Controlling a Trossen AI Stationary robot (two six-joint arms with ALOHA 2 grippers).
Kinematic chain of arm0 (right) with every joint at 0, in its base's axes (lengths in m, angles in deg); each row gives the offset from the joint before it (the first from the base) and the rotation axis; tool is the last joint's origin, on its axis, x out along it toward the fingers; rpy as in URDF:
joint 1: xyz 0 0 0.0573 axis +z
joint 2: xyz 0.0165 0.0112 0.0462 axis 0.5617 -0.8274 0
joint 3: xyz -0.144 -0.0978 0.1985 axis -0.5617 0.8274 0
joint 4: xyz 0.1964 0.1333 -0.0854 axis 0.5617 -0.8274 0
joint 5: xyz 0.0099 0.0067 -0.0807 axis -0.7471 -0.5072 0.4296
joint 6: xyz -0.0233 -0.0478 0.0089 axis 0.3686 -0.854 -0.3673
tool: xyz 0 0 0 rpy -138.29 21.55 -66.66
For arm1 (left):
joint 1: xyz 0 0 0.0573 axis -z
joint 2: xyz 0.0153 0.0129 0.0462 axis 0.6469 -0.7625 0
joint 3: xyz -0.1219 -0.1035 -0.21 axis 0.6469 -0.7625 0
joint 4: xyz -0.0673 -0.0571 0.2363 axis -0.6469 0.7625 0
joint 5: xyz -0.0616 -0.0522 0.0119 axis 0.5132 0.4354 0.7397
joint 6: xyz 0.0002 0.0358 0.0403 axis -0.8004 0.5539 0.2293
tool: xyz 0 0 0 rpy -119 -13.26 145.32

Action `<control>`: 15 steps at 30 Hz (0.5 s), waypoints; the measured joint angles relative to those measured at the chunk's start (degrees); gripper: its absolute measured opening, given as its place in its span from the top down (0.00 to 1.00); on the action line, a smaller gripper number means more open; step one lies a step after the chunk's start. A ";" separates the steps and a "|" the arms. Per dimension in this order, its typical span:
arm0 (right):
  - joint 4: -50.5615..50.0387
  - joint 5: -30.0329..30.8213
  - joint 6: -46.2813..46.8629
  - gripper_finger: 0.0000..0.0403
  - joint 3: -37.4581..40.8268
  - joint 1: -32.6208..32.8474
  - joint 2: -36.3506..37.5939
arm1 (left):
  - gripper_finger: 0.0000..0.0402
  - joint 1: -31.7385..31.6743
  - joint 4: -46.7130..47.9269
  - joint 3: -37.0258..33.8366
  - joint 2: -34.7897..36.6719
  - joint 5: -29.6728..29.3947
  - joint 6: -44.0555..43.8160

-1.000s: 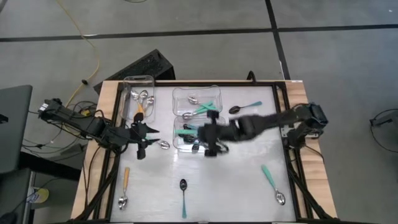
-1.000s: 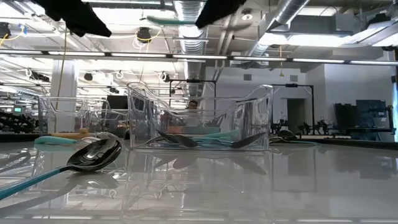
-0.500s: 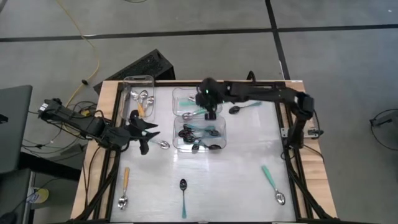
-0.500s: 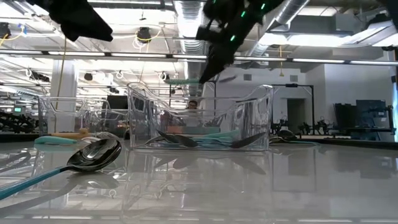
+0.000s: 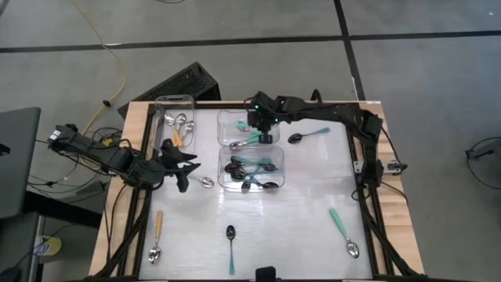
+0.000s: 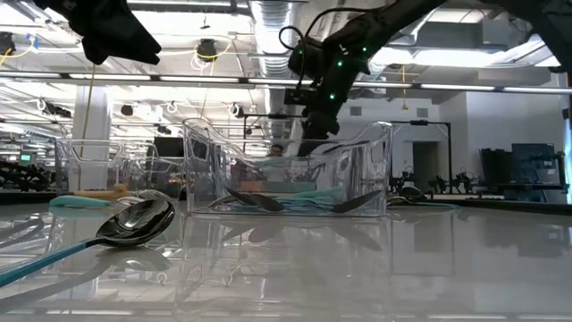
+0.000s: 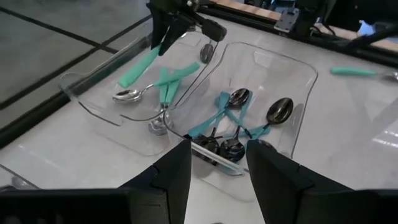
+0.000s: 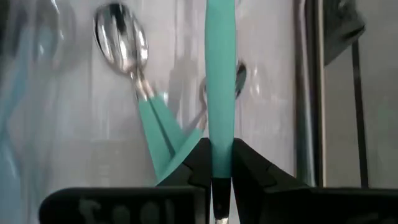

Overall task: Sort silverware by color (type)
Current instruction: Put the green spoon into the top right transparent bin

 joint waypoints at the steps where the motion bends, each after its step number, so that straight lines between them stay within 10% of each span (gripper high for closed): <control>1: -0.50 0.20 0.02 0.85 0.02 -0.03 -0.08 | 0.65 0.00 0.19 0.00 0.02 0.13 0.37; 15: -0.44 1.72 1.74 0.46 0.03 0.15 0.26 | 0.65 0.00 0.44 0.00 0.01 2.96 1.85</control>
